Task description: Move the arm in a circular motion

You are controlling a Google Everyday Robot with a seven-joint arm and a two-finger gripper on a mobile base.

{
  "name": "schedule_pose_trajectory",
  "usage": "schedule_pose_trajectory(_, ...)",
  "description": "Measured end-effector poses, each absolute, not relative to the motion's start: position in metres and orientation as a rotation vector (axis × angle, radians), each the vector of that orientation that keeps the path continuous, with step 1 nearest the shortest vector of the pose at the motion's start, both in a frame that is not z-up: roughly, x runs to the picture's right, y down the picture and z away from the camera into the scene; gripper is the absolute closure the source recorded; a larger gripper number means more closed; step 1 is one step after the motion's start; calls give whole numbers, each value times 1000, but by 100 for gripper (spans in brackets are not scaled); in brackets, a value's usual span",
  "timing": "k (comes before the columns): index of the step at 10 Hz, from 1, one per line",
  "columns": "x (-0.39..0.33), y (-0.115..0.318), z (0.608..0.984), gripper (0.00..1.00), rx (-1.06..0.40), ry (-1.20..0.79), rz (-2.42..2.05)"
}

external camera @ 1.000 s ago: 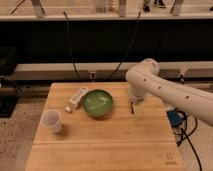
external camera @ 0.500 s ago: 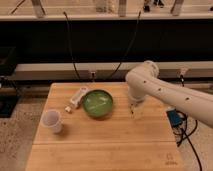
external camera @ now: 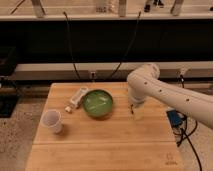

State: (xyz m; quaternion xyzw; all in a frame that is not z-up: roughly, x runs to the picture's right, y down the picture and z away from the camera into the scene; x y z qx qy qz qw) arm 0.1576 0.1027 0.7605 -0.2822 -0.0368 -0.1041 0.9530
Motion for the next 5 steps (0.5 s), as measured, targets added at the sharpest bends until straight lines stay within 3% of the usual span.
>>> schedule_pose_trajectory(5, 168, 101, 772, 20, -573, -94, -234)
